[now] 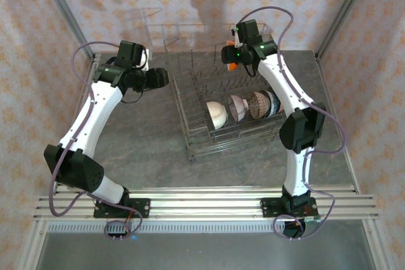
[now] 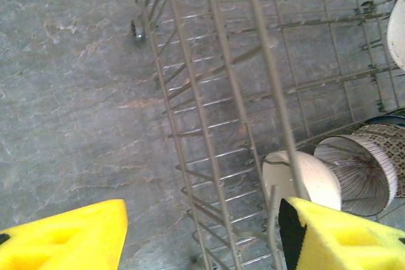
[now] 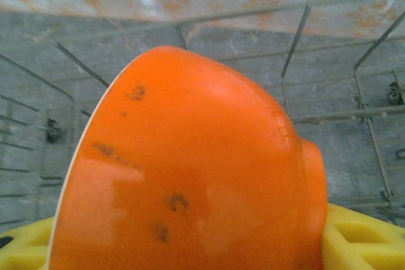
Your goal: Load the bowls into the dish rack
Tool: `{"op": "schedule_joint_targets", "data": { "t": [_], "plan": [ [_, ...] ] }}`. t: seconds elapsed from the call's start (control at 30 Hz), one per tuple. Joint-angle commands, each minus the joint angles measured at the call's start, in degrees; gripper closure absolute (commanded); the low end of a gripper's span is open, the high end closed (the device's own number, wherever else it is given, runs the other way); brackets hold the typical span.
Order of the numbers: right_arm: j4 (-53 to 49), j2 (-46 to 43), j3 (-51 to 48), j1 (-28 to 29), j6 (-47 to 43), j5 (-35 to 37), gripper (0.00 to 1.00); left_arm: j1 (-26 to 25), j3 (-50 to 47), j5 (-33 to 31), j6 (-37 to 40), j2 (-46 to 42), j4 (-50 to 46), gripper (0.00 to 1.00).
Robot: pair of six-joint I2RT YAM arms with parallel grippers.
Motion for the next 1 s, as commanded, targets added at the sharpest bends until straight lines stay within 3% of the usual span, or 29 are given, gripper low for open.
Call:
{"op": "schedule_joint_targets", "data": {
  "t": [0.0, 0.63, 0.97],
  "plan": [
    [-1.30, 0.84, 2.65, -0.18, -4.49, 3.62, 0.43, 0.46, -0.84, -1.06, 0.71, -1.87, 0.19, 0.34],
    [-1.31, 4.77, 2.44, -0.26, -11.56, 1.75, 0.43, 0.64, 1.90, -2.40, 0.23, 1.47, -2.61, 0.34],
    [-1.58, 7.28, 3.65, -0.27, -13.48, 0.46, 0.42, 0.57, 4.07, -3.39, -3.69, 2.96, -3.65, 0.34]
  ]
}}
